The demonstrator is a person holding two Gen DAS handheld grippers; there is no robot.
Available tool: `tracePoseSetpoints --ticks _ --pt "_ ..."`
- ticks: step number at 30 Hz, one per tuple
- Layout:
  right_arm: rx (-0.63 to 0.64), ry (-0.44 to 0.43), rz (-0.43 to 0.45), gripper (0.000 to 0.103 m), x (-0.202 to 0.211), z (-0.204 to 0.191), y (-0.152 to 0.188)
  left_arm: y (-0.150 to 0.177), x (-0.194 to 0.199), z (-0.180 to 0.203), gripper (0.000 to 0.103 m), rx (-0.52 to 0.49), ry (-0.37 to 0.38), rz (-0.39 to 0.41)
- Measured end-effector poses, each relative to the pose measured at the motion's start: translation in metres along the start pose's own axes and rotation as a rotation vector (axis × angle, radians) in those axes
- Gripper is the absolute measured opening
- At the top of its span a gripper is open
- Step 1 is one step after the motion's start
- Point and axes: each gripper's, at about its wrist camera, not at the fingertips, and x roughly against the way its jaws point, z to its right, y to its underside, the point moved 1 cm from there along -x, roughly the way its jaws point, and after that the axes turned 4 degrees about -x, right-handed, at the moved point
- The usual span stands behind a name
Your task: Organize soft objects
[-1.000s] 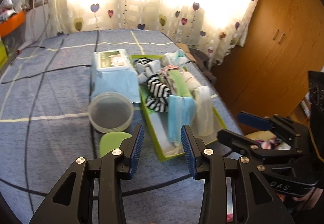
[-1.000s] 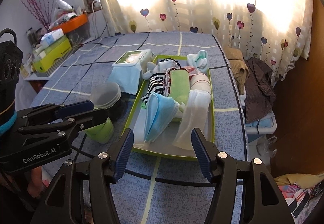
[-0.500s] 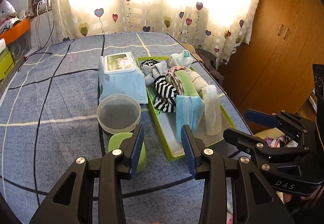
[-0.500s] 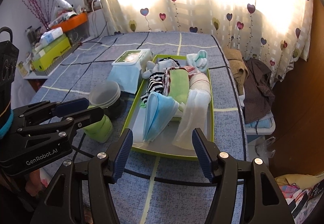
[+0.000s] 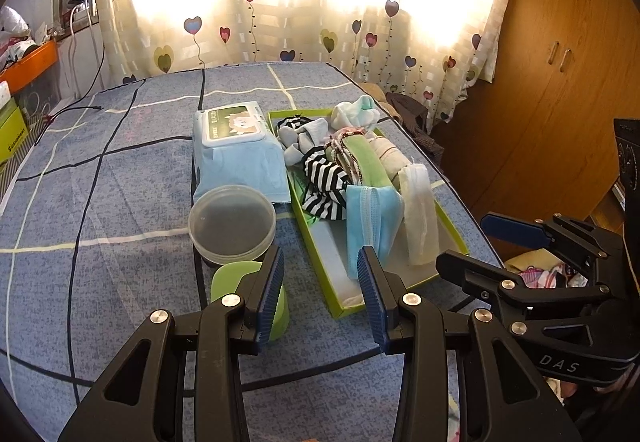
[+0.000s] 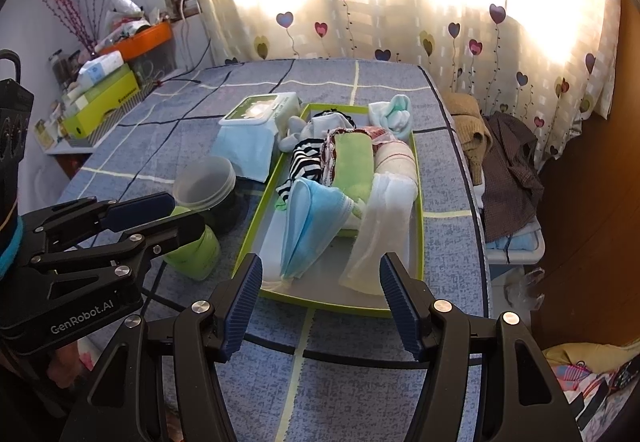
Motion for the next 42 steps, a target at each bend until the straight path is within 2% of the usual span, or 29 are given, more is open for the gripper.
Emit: tracePoseSetpoints --ticks 42 --pt "0.002 0.001 -0.01 0.063 -0.0024 0.0006 0.0017 -0.0005 -0.0002 0.0053 0.04 -0.02 -0.021 -0.006"
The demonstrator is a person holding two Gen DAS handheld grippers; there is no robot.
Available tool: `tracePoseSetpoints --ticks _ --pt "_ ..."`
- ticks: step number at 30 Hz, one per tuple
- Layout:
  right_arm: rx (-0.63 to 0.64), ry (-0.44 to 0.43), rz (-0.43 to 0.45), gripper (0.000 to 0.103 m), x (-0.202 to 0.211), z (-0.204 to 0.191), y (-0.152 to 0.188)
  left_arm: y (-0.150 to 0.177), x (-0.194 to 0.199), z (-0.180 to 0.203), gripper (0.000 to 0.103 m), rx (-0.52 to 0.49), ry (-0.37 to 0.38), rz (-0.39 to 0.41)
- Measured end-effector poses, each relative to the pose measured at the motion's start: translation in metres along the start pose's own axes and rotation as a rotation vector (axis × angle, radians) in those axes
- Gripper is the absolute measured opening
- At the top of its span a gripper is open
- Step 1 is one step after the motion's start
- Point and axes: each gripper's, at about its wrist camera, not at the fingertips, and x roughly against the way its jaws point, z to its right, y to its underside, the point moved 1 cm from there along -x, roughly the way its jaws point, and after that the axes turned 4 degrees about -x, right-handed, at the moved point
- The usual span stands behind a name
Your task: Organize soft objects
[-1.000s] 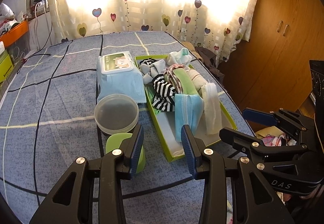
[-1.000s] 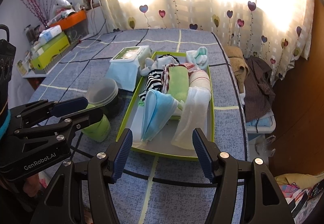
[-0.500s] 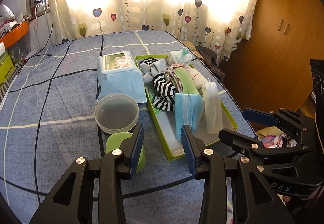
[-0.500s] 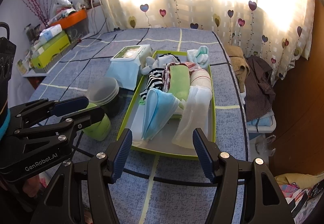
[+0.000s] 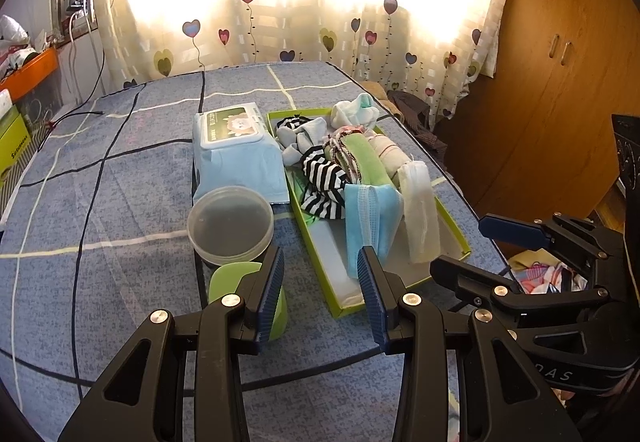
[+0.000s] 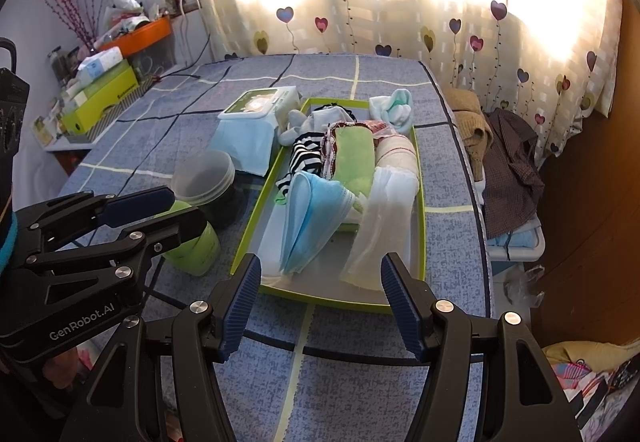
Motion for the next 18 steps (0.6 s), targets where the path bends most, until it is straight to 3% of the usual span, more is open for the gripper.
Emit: tracePoseSetpoints --ticks 18 --pt "0.001 0.001 -0.002 0.063 -0.0019 -0.0018 0.0014 -0.0006 -0.0027 0.0009 0.04 -0.004 -0.001 -0.013"
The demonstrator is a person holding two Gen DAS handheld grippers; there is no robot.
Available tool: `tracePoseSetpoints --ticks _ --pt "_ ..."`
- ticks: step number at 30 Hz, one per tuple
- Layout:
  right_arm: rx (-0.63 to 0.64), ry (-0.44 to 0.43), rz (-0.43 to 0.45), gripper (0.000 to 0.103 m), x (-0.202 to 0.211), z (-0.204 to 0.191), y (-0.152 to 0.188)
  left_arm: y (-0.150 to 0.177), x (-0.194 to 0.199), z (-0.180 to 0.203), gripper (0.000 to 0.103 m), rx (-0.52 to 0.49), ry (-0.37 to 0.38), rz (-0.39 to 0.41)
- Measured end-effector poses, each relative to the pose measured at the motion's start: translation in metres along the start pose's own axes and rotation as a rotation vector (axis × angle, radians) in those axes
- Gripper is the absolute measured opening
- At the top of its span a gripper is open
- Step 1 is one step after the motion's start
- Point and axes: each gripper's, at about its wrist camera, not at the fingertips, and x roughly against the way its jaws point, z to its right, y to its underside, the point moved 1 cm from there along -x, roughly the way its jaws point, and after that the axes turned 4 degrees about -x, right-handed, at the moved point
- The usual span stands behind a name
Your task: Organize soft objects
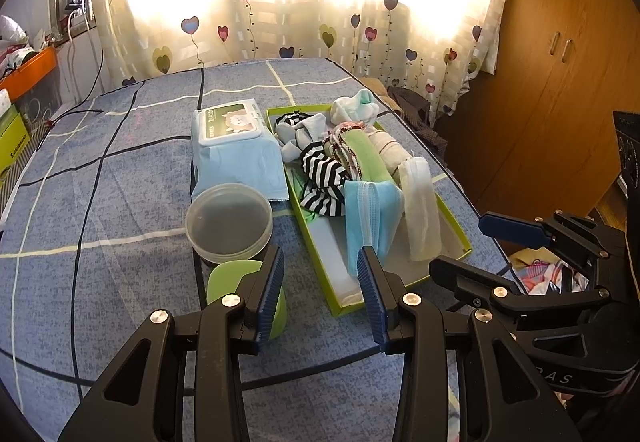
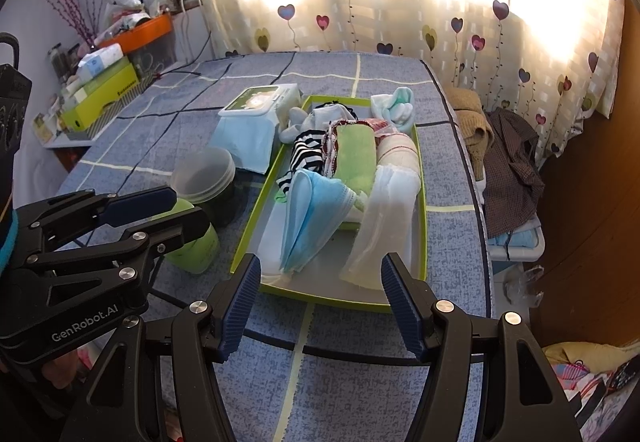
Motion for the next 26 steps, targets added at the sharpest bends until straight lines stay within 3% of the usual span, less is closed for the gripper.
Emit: tracePoseSetpoints --ticks 26 --pt "-0.003 0.004 -0.008 0.063 -0.0036 0.0033 0.0059 -0.0001 -0.0067 -0.0002 0.04 -0.001 0.012 -0.019"
